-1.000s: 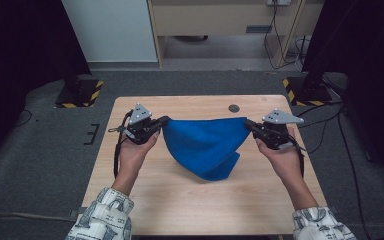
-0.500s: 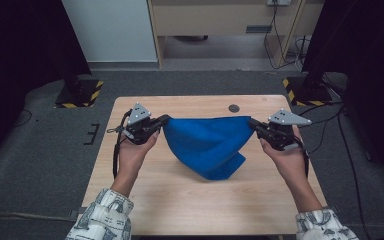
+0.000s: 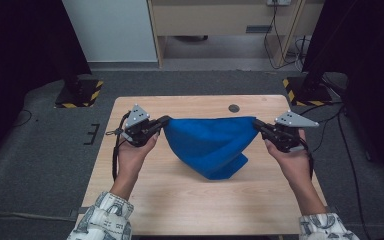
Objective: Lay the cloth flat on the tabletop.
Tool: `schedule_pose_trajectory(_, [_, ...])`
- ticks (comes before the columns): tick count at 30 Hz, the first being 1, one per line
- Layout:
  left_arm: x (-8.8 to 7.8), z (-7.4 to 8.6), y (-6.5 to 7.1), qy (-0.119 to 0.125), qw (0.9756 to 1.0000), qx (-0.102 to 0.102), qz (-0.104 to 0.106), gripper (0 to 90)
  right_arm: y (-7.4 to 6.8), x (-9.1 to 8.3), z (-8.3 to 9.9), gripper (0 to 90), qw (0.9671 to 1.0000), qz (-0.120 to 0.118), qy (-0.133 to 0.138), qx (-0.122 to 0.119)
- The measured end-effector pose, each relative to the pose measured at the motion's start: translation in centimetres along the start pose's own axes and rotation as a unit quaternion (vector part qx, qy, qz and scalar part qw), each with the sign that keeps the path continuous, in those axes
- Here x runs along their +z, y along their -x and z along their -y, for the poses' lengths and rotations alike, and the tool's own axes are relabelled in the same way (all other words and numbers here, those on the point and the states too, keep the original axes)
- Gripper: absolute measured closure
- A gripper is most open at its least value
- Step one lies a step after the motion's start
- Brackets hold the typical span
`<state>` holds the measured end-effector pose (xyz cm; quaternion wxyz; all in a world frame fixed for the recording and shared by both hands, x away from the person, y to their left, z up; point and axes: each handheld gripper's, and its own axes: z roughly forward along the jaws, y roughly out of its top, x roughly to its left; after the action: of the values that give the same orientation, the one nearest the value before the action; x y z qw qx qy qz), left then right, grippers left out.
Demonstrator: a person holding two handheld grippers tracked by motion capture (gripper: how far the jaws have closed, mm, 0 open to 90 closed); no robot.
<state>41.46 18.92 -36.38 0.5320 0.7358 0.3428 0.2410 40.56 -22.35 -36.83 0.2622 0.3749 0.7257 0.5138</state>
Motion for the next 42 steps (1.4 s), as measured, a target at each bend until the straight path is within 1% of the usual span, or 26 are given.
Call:
schedule_pose_trajectory(4, [-0.4,-0.1,0.2,0.002,1.0000,0.002,0.000,88.4,0.0,-0.2,0.0,88.0,1.0000,0.000,-0.001,0.001])
schedule_pose_trajectory(5, [-0.6,-0.1,0.3,0.001,1.0000,0.002,-0.002,88.4,-0.1,-0.3,0.0,87.9,1.0000,-0.001,0.002,0.000])
schedule_pose_trajectory(9, [-1.3,-0.2,0.5,0.010,1.0000,0.000,0.003,88.4,-0.3,-1.2,-0.4,87.7,0.9999,-0.003,0.014,0.000])
schedule_pose_trajectory(14, [-2.7,-0.7,1.2,0.021,0.9997,0.009,0.007,88.5,-0.8,-2.1,-0.7,88.1,0.9997,-0.006,0.023,-0.003])
schedule_pose_trajectory(15, [-2.7,-0.7,1.2,0.021,0.9997,0.009,0.007,88.4,-0.8,-2.1,-0.7,88.1,0.9997,-0.006,0.023,-0.003])
schedule_pose_trajectory(18, [-4.4,-1.4,1.9,0.040,0.9990,0.016,0.010,88.5,-1.4,-3.3,-1.1,88.3,0.9992,-0.010,0.037,-0.010])
schedule_pose_trajectory(22, [-6.5,-2.2,2.8,0.059,0.9979,0.022,0.017,88.5,-2.3,-4.9,-1.4,88.4,0.9983,-0.014,0.053,-0.018])
schedule_pose_trajectory(23, [-6.9,-2.3,2.9,0.063,0.9976,0.022,0.021,88.5,-2.6,-5.5,-1.5,88.4,0.9980,-0.015,0.057,-0.020])
schedule_pose_trajectory(24, [-6.9,-2.3,2.9,0.063,0.9976,0.022,0.021,88.5,-2.6,-5.5,-1.5,88.4,0.9980,-0.015,0.057,-0.020])
schedule_pose_trajectory(25, [-8.2,-2.8,3.4,0.072,0.9966,0.027,0.028,88.4,-3.2,-6.6,-1.7,88.4,0.9975,-0.016,0.066,-0.021])
schedule_pose_trajectory(26, [-8.6,-2.9,3.6,0.074,0.9964,0.032,0.029,88.4,-3.4,-7.2,-1.9,88.4,0.9971,-0.017,0.071,-0.021])
schedule_pose_trajectory(27, [-8.6,-2.9,3.6,0.074,0.9964,0.032,0.029,88.4,-3.6,-7.6,-2.0,88.4,0.9970,-0.019,0.072,-0.023])
schedule_pose_trajectory(28, [-9.4,-3.2,3.8,0.073,0.9962,0.030,0.035,88.4,-3.9,-8.1,-2.1,88.3,0.9968,-0.020,0.073,-0.025])
schedule_pose_trajectory(29, [-9.4,-3.3,3.9,0.070,0.9964,0.031,0.036,88.4,-4.2,-8.4,-2.2,88.3,0.9967,-0.021,0.073,-0.027])
schedule_pose_trajectory(31, [-9.0,-3.3,3.7,0.054,0.9974,0.034,0.033,88.4,-4.4,-8.5,-2.1,88.3,0.9973,-0.020,0.063,-0.031])
schedule_pose_trajectory(33, [-7.8,-3.0,3.1,0.035,0.9985,0.022,0.036,88.4,-4.3,-7.7,-1.9,88.2,0.9982,-0.018,0.046,-0.034])
schedule_pose_trajectory(35, [-6.0,-2.4,2.2,0.011,0.9993,0.015,0.034,88.5,-3.6,-6.3,-1.4,88.4,0.9992,-0.018,0.026,-0.024])
schedule_pose_trajectory(36, [-6.0,-2.4,2.2,0.011,0.9993,0.015,0.034,88.4,-3.6,-6.3,-1.4,88.4,0.9992,-0.018,0.026,-0.024])
schedule_pose_trajectory(37, [-4.0,-1.6,1.2,-0.013,0.9995,0.006,0.028,88.4,-2.5,-4.4,-0.7,88.4,0.9998,-0.016,0.004,-0.015])
schedule_pose_trajectory(39, [-2.2,-0.8,0.3,-0.029,0.9994,-0.004,0.020,88.4,-1.7,-2.8,-0.1,88.5,0.9998,-0.013,-0.011,-0.010])
schedule_pose_trajectory(41, [-0.6,0.0,-0.4,-0.038,0.9990,-0.017,0.017,88.4,-0.8,-1.2,0.6,88.5,0.9997,-0.010,-0.021,-0.005])
schedule_pose_trajectory(42, [-0.6,0.0,-0.4,-0.038,0.9990,-0.017,0.017,88.4,-0.8,-1.2,0.6,88.5,0.9997,-0.010,-0.021,-0.005])
